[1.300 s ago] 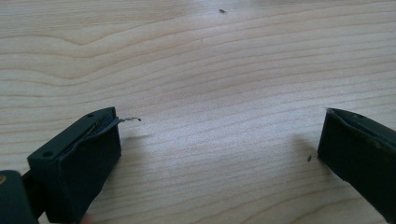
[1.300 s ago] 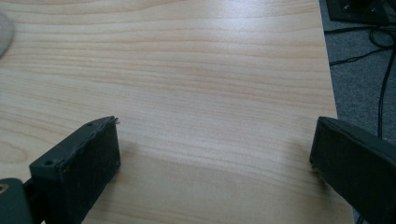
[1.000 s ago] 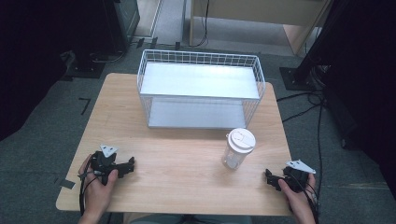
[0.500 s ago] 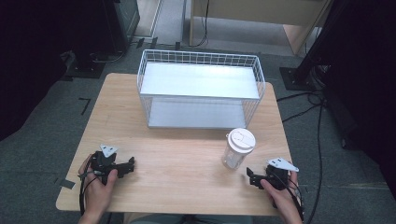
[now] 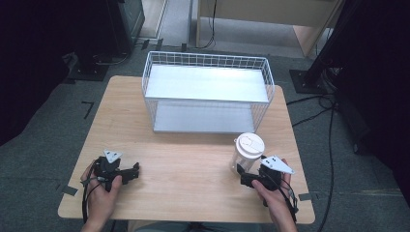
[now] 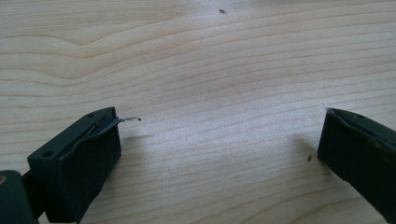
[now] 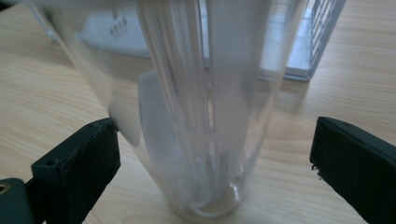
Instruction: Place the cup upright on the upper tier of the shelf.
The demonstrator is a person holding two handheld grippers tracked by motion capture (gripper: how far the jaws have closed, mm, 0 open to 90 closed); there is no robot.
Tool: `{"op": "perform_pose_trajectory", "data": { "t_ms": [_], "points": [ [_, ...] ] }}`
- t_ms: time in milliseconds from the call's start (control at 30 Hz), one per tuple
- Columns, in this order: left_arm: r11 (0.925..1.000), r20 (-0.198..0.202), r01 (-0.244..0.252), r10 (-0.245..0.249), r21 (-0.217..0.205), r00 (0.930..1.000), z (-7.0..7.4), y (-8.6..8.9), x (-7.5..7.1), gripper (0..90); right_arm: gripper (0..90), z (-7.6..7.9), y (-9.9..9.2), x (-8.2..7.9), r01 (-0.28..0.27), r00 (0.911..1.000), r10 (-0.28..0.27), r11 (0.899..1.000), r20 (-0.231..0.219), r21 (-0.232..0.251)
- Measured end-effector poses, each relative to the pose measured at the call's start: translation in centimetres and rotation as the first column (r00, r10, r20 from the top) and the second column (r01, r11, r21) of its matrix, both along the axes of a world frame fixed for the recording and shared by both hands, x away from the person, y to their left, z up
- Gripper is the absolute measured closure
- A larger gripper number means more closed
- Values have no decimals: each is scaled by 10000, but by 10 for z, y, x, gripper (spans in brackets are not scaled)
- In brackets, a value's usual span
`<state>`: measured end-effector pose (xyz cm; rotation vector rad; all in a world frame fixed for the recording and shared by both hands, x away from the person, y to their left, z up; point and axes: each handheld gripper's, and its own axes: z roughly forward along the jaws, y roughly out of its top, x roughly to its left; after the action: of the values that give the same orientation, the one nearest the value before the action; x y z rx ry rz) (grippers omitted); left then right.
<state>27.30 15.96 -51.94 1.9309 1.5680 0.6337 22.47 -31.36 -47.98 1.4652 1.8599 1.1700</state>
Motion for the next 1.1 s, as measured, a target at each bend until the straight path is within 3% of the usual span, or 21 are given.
{"op": "perform_pose_trajectory", "data": {
  "t_ms": [367, 433, 533, 667, 733, 900, 1100],
  "points": [
    [10000, -4, -1, 1, 3, 10000, 0, 0, 0, 0, 19, 9, 16, 16, 377, 9969, -411, 9979, 667, 518],
    [10000, -4, -2, 2, 3, 10000, 0, 0, 0, 0, 19, 11, 18, 18, 583, 9926, -660, 9954, 1024, 766],
    [10000, -2, -1, 1, 2, 10000, 0, 0, 0, 0, 27, 12, 20, 20, 591, 9907, -696, 9941, 1167, 915],
    [10000, -4, 0, 0, 4, 10000, 0, 0, 0, 0, 82, 15, 24, 20, 800, 9814, -954, 9921, 1664, 971],
    [10000, -5, -1, 1, 5, 10000, 0, 0, 0, 0, 135, 17, 27, 18, 939, 9713, -1131, 9906, 2092, 993],
    [10000, -4, 2, -2, 5, 10000, 0, 0, 0, 0, 149, 19, 28, 17, 962, 9644, -1162, 9909, 2375, 942],
    [10000, -4, 2, -2, 6, 10000, 0, 0, 0, 0, 154, 27, 26, 18, 1060, 9545, -1385, 9854, 2641, 1333]
  ]
}}
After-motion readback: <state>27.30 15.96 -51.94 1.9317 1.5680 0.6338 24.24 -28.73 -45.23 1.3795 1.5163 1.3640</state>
